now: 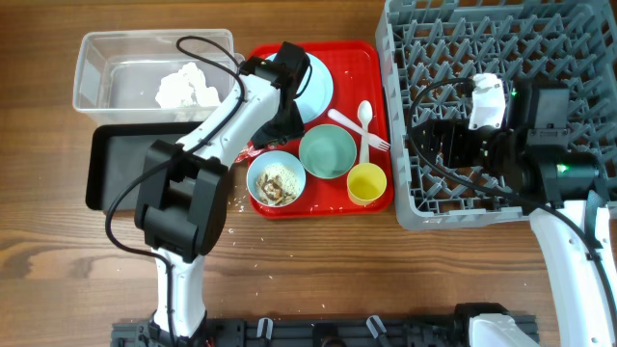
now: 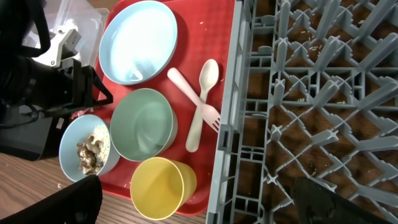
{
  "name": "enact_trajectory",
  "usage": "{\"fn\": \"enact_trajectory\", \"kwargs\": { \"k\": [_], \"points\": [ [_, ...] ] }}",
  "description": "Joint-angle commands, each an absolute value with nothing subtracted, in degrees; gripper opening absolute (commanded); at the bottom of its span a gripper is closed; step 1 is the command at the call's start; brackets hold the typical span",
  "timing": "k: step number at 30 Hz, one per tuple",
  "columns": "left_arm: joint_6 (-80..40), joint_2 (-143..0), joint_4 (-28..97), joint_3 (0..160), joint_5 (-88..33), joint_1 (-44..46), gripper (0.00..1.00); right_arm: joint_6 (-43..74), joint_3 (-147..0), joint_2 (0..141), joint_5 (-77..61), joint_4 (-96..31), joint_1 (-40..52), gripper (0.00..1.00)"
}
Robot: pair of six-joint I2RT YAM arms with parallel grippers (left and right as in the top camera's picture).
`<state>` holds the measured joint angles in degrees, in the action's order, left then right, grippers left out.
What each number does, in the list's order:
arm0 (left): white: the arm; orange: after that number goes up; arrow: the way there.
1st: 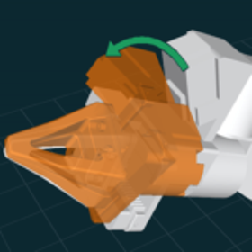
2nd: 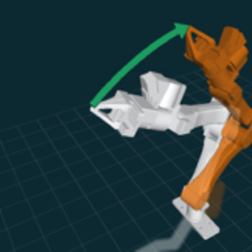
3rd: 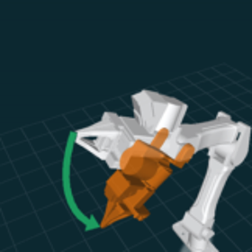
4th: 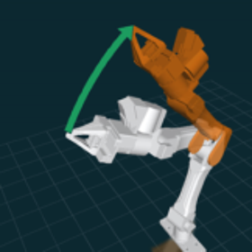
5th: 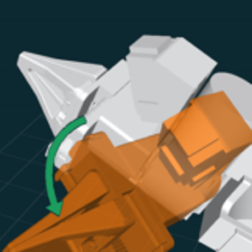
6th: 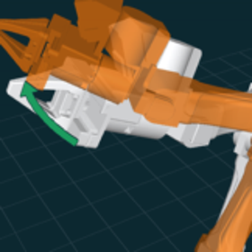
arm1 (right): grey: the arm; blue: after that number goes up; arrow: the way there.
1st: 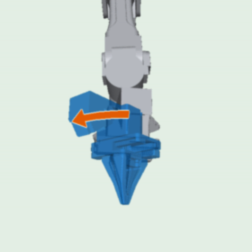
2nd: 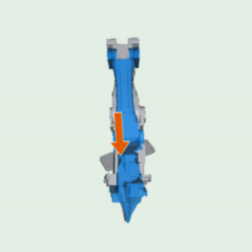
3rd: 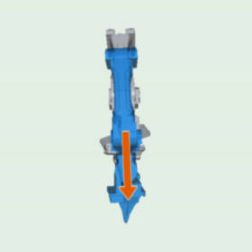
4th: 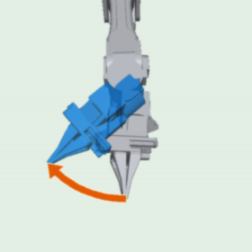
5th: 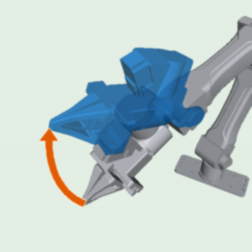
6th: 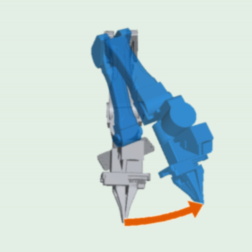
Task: Sort waste into correct bins and load items into the dishwasher rack
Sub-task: 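Grasp red strawberry-cake wrapper beside red tray with left gripper, then drop wrapper into clear bin with left gripper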
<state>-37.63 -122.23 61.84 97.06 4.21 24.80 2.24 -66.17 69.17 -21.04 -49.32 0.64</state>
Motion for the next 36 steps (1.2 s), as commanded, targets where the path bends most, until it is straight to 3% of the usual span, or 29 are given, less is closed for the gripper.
{"fn": "enact_trajectory", "kwargs": {
  "k": [1,2,13,21,33,34,35,36],
  "points": [
    [-37.78,-121.6,61.06,96.53,5.28,24.53,0.18,1.52,-67.44,69.23,-22.39,-49.32,0.51,1.0],
    [-37.78,-121.6,60.84,96.53,5.26,24.53,0.04,1.52,-67.44,69.23,-22.37,-49.32,0.51,1.0],
    [-34.24,-111.2,64.03,102.45,4.8,24.53,0.04,1.54,-67.44,69.23,-22.37,-48.8,0.51,1.0],
    [-27.16,-101.84,54.76,102.45,3.79,23.88,0.04,1.56,-67.44,69.23,-22.37,-48.49,0.51,1.0],
    [-21.17,-102.21,49.89,102.32,5.87,1.5,0.06,3.2,-67.42,73.47,-23.92,-46.83,0.51,1.0],
    [-20.91,-103.81,49.56,102.32,5.87,1.21,0.51,-0.25,-67.42,73.56,-26.65,-46.85,0.51,1.0],
    [-20.45,-104.81,49.17,102.32,5.89,1.19,0.81,-1.74,-67.42,73.56,-28.01,-46.83,0.51,1.0],
    [-19.68,-106.37,48.34,102.32,5.87,1.21,1.0,-2.44,-67.42,73.56,-28.62,-46.83,0.51,1.0]
  ]
}}
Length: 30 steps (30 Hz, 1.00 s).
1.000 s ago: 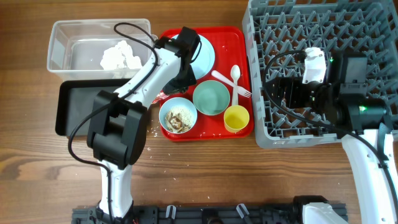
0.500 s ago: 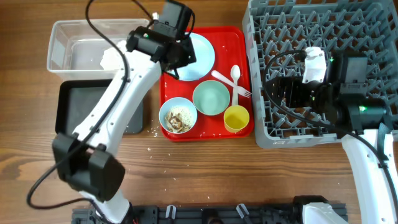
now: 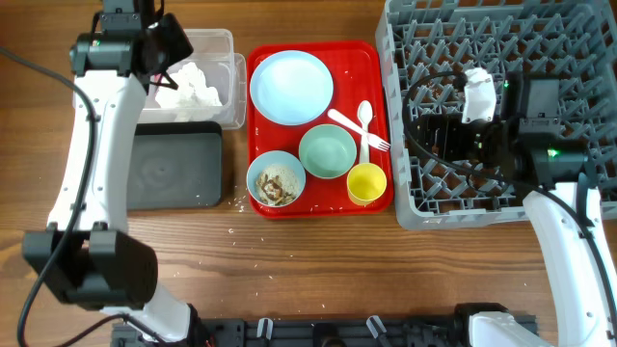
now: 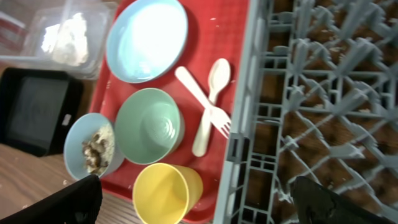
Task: Sort waste into correct bins and load items into the dishwasher rack
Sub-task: 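Drop wrapper into clear bin with left gripper, then grasp small blue bowl of rice scraps with left gripper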
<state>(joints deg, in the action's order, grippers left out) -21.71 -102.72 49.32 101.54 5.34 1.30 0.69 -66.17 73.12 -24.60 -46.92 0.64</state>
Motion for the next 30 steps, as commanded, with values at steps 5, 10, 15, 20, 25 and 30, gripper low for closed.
{"fn": "enact_trajectory", "kwargs": {
  "k": [5,10,15,20,25,30],
  "points": [
    [-14.85,-104.44,49.12,102.35,-3.97,1.34,0.99,-2.42,-67.42,73.52,-28.62,-46.76,0.51,1.0],
    [-19.97,-101.6,67.16,102.1,-10.87,9.72,0.92,-2.98,-67.44,68.25,-25.15,-45.47,0.51,0.92],
    [-15.7,-102.02,69.12,92.33,-5.43,27.92,0.88,-3.03,-67.44,63.92,-21.85,-46.81,0.51,0.95],
    [-8.86,-102.02,56.21,76.69,-6.11,34.87,0.68,-2.96,-67.44,63.94,-21.89,-47.53,0.51,0.96],
    [-4.43,-102.13,48.23,66.85,-7.97,35.16,0.61,-2.94,-67.44,63.96,-21.89,-48.88,0.51,0.96],
    [-4.47,-102.13,44.12,63.96,-8.08,35.16,0.21,-2.83,-67.44,63.96,-21.89,-49.82,0.51,0.96]
  ]
}}
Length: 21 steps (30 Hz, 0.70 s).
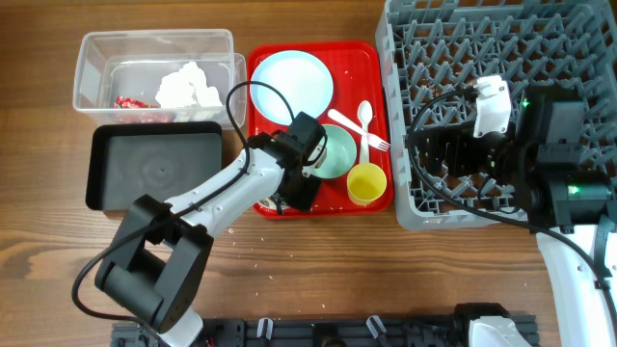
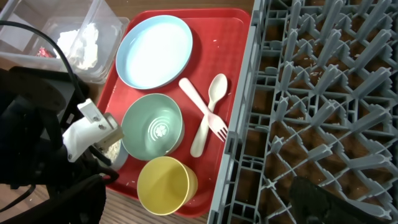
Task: Sort waste into correct bins and load items into the dishwasher rack
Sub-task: 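Grasp small blue bowl of rice scraps with left gripper, then tip bowl over black tray with left gripper to dump food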
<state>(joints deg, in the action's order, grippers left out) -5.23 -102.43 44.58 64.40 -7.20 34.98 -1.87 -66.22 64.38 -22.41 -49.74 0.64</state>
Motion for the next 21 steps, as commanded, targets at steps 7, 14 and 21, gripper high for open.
{"fn": "enact_trajectory", "kwargs": {
  "k": [7,14,21],
  "points": [
    [-6.9,-99.88,48.75,69.73,-15.49,32.91,0.04,-2.81,-67.44,63.96,-21.89,-50.43,0.51,0.97],
    [-7.68,-95.13,61.17,79.9,-21.67,17.37,0.04,-2.81,-67.44,63.96,-21.91,-50.46,0.51,0.98],
    [9.74,-95.77,64.31,76.51,-45.06,-10.55,0.04,-1.85,-67.44,63.96,-21.91,-50.59,0.51,0.98]
  ]
}}
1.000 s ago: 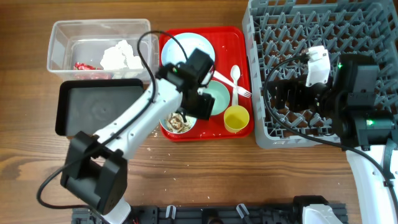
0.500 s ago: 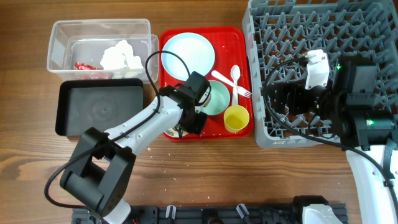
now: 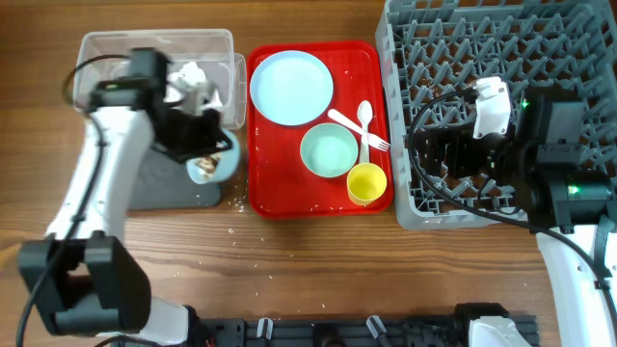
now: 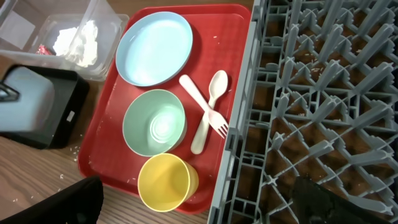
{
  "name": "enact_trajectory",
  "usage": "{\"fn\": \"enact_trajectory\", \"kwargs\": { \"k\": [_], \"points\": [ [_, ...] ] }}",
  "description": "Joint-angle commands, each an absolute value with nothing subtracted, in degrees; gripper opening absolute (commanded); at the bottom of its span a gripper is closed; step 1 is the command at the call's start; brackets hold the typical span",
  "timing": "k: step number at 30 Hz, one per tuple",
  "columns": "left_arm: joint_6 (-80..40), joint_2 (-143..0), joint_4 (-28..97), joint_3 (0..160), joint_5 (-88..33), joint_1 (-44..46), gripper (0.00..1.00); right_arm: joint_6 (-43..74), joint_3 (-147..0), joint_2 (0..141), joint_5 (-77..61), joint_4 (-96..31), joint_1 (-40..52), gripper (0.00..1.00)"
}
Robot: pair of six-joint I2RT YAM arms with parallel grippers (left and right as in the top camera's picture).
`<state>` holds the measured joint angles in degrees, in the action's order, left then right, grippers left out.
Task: Sort waste into correct bins and load items into the dishwasher rack
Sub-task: 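Tip bowl over black tray with left gripper to dump food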
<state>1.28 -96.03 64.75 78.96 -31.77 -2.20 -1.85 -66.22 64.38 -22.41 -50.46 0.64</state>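
Note:
My left gripper (image 3: 196, 143) is shut on the blue bowl (image 3: 210, 164) of food scraps, which hangs tilted over the right end of the black bin (image 3: 145, 183). Left on the red tray (image 3: 265, 193) are a pale blue plate (image 3: 291, 87), a green bowl (image 3: 328, 152), a yellow cup (image 3: 366, 183) and a crossed white spoon and fork (image 3: 362, 125). My right gripper (image 3: 431, 154) hovers open over the left part of the grey dishwasher rack (image 3: 501, 39), with nothing between its fingers (image 4: 81, 200). The wrist view shows the same plate (image 4: 154, 48), bowl (image 4: 154, 122) and cup (image 4: 165, 182).
A clear bin (image 3: 96, 48) at the back left holds white tissue (image 3: 193, 77) and a red wrapper (image 4: 42, 48). Crumbs lie on the wood in front of the tray. The rack's cells in view hold no dishes.
The blue bowl of scraps has left the tray's front left corner and is now held by my left gripper over the black bin. The right arm has not moved.
My left gripper was first low over the tray beside the plate and the scrap bowl. Then it was above the clear bin. Then a red wrapper lay in that bin and the gripper was at the scrap bowl; now it holds the bowl over the black bin.

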Motion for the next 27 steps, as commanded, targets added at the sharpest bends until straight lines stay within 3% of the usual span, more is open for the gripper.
{"fn": "enact_trajectory", "kwargs": {
  "k": [1,6,15,21,27],
  "points": [
    [10.85,-95.92,63.37,75.18,-48.9,-13.98,0.04,-1.32,-67.44,64.07,-21.91,-50.54,0.51,0.99],
    [12.01,-102.94,58.7,69.32,-65.43,-28.47,0.04,-1.3,-67.4,65.06,-21.91,-50.61,0.51,0.99],
    [6.33,-108.92,59.35,69.32,-89.06,-35.18,0.04,-1.28,-67.37,66.15,-21.91,-50.65,0.51,0.99],
    [-6.07,-108.92,59.57,69.32,-90.37,-35.9,0.04,0.21,-67.37,67.02,-21.93,-50.61,0.51,0.99],
    [-6.07,-108.92,59.31,69.32,-90.35,-35.9,0.04,0.19,-67.37,67.02,-21.93,-50.61,0.51,0.99]
  ]
}}
